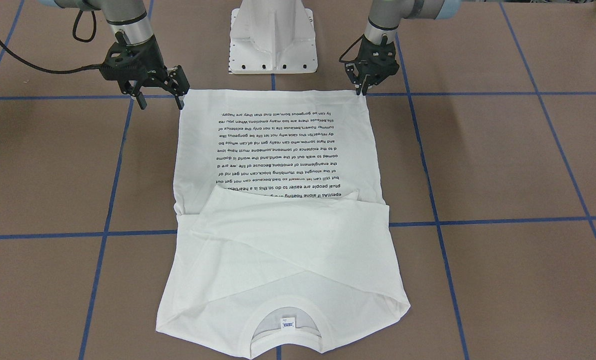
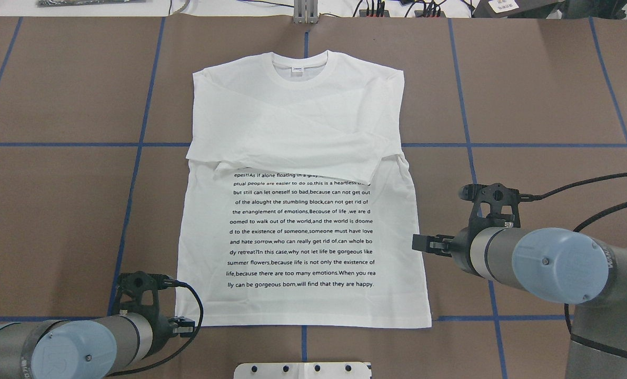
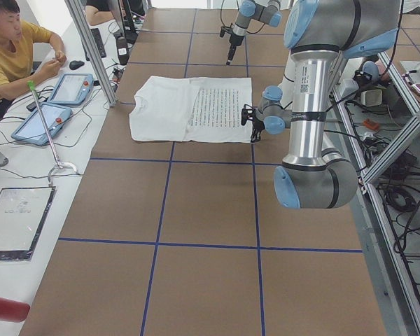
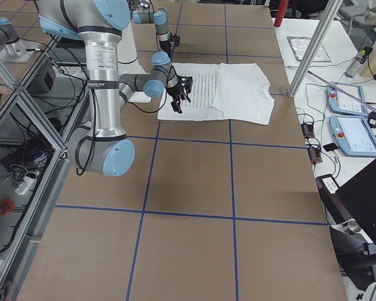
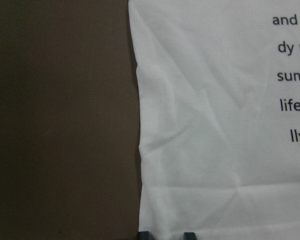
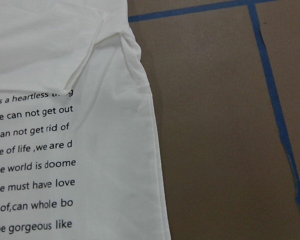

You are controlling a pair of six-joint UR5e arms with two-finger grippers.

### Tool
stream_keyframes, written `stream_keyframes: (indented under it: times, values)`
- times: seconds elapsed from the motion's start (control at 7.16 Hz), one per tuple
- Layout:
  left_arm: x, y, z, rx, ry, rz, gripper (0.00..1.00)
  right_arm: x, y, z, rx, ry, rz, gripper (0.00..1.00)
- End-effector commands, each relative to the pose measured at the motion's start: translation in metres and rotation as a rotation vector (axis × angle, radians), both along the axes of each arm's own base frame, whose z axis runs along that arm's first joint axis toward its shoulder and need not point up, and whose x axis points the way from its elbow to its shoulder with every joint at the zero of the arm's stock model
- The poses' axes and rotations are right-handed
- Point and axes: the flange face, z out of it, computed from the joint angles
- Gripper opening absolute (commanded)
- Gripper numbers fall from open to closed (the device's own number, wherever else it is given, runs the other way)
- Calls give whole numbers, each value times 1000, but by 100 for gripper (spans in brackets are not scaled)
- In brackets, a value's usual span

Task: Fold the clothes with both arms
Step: 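Position both grippers at the hem edges nearest the robot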

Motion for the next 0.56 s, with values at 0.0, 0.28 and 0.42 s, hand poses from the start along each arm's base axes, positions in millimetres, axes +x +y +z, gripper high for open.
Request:
stream_keyframes:
  times: [0.0,0.28,0.42]
  values:
    - [-4,-3,-6,3,12,-7,0,0,1,2,-2,5,-3,100]
    - [-26,-6,-35,13,73,-9,0,-8,17,13,-47,7,49,100]
    - [-34,-13,-48,17,98,-24,0,-22,37,13,-46,-1,86,100]
